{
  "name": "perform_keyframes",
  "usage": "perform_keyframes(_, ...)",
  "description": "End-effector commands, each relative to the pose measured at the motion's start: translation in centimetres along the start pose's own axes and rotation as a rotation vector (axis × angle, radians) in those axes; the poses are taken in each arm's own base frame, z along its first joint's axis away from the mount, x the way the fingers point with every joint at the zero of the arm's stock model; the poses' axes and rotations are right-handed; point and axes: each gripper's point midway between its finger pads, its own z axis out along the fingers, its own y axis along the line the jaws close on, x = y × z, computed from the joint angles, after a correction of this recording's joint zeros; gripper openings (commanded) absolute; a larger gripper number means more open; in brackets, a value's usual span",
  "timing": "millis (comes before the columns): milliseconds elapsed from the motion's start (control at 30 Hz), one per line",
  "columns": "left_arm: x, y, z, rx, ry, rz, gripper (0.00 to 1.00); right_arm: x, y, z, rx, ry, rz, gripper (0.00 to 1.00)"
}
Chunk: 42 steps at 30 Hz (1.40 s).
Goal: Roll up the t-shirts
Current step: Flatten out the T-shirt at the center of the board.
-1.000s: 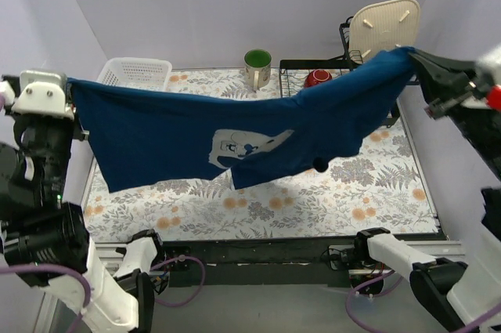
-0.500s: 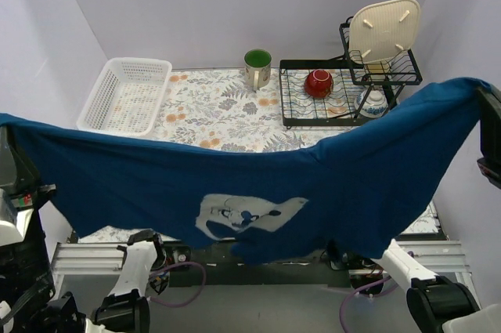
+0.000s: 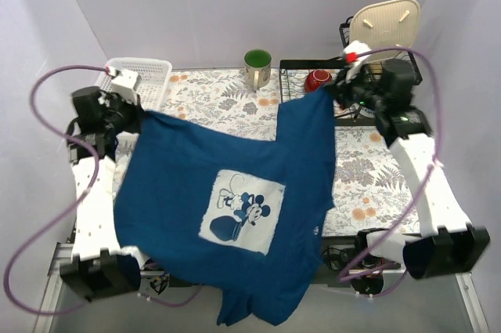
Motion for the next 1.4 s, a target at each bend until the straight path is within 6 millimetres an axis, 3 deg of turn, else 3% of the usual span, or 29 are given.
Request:
perform_keyframes(0, 6.4, -2.4, 5.8, 0.2, 0.085, -0.018, 0.0, 3.8, 0.8, 5.4, -0.076, 0.011, -0.049, 0.01)
perform_keyframes(67, 8.9, -1.2, 8.6, 0.179, 0.127, -0.001, 0.0, 6.2, 0.1, 7.9, -0.07, 0.039, -0.041, 0.01)
perform_keyframes(100, 11.6, -0.9, 10.7, 0.195, 0.198, -0.027, 0.0, 9.2, -0.5, 9.9, -0.075, 0.098, -0.01, 0.01)
perform_keyframes(200, 12.9, 1.0, 13.7, 0.16, 0.234, -0.031, 0.0, 12.4, -2.3, 14.0, -0.076, 0.158, -0.033, 0.01)
perform_keyframes(233, 14.3, 1.3, 15.0, 0.167, 0.268, -0.038, 0.0, 12.7, -3.0, 15.0, -0.071, 0.172, -0.048, 0.01)
perform_keyframes(267, 14.1, 2.0, 15.7, 0.143, 0.261, -0.029, 0.0, 13.7, -3.4, 15.7, -0.073, 0.204, -0.039, 0.01)
perform_keyframes(300, 14.0, 2.5, 16.1, 0.132, 0.259, -0.024, 0.0, 16.1, -3.9, 17.0, -0.07, 0.256, -0.026, 0.01)
perform_keyframes(333, 13.6, 3.0, 16.9, 0.124, 0.251, -0.021, 0.0, 14.5, -5.2, 18.1, -0.046, 0.232, -0.054, 0.01)
perform_keyframes(400, 12.9, 3.7, 17.6, 0.108, 0.241, -0.015, 0.0, 16.3, -6.3, 19.6, -0.025, 0.276, -0.053, 0.01)
perform_keyframes(433, 11.9, 4.1, 17.9, 0.104, 0.222, -0.009, 0.0, 15.0, -7.2, 20.3, -0.009, 0.255, -0.071, 0.01)
perform_keyframes(467, 11.8, 4.3, 18.2, 0.103, 0.222, -0.013, 0.0, 14.9, -7.7, 20.8, 0.0, 0.256, -0.078, 0.01)
perform_keyframes(500, 11.4, 4.5, 18.4, 0.102, 0.213, -0.011, 0.0, 16.0, -8.1, 21.4, 0.008, 0.285, -0.069, 0.01)
perform_keyframes(533, 11.1, 4.8, 18.6, 0.096, 0.208, -0.013, 0.0, 14.7, -8.8, 21.9, 0.025, 0.265, -0.079, 0.01)
perform_keyframes(567, 10.5, 5.2, 18.8, 0.089, 0.195, -0.017, 0.0, 15.3, -9.0, 22.3, 0.028, 0.28, -0.07, 0.01)
perform_keyframes(700, 8.9, 6.1, 19.0, 0.065, 0.159, -0.034, 0.0, 14.7, -10.0, 22.0, 0.084, 0.291, -0.083, 0.01)
perform_keyframes(800, 7.8, 5.5, 18.7, 0.096, 0.14, -0.036, 0.0, 14.3, -9.9, 21.2, 0.093, 0.299, -0.079, 0.01)
perform_keyframes(1000, 7.7, 4.6, 17.4, 0.115, 0.146, -0.042, 0.0, 15.4, -8.5, 19.7, 0.095, 0.333, -0.056, 0.01)
perform_keyframes(1167, 6.1, 4.3, 15.8, 0.106, 0.116, -0.025, 0.0, 13.7, -7.6, 19.1, 0.096, 0.309, -0.036, 0.01)
perform_keyframes(1367, 6.8, 3.9, 15.3, 0.123, 0.134, 0.0, 0.0, 13.3, -5.4, 16.2, 0.076, 0.33, -0.015, 0.01)
